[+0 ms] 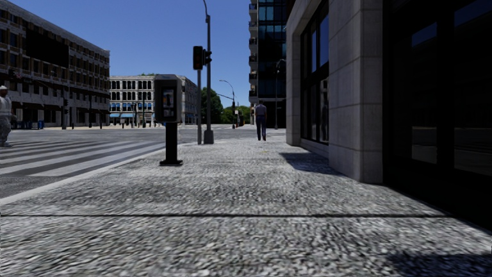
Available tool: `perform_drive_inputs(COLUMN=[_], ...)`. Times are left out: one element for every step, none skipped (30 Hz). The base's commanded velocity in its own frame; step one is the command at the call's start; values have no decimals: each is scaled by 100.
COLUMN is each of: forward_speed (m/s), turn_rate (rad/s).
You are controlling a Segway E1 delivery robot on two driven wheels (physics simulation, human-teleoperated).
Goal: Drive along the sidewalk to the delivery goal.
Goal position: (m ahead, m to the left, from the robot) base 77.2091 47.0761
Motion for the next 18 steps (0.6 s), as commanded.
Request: perform_drive_inputs(forward_speed=[200,200,200,200,200,200,200,200,200,200,200,200,200,200,200,200,200,200], turn_rate=[53,58,59,59,59,60,60,60,60,60,60,60,60,60,60,60,60,60])
